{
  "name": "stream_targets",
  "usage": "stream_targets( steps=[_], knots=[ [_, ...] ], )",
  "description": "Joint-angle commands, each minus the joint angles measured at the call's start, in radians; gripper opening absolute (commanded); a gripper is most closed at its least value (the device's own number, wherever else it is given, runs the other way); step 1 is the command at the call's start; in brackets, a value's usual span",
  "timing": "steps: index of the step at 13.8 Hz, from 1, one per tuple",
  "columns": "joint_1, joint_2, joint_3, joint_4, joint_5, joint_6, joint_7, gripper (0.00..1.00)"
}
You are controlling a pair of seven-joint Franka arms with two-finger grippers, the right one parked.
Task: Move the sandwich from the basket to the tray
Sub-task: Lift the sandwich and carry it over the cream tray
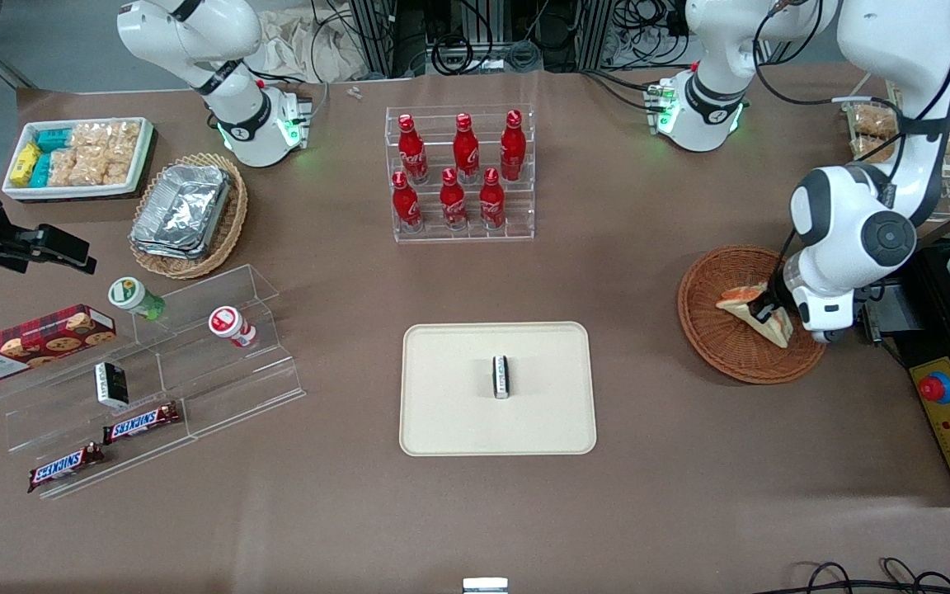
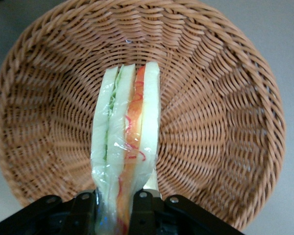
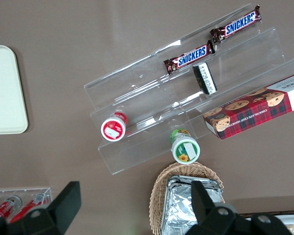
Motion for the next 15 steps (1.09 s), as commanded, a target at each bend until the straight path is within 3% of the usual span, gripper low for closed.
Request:
stream_targets(
  steps=[1, 7, 10, 15],
  knots=[
    [-0.002, -0.101, 0.000, 0.041, -0.007, -0.153, 0.084, 0.00],
    [-0.004, -0.101, -0.067, 0.328, 0.010, -0.523, 0.325, 0.00],
    [-0.005, -0.101, -0.133, 0.361, 0.010, -0.546, 0.386, 0.00],
    [-0.005, -0.053, -0.343, 0.474, 0.039, -0.526, 0.445, 0.00]
  ],
)
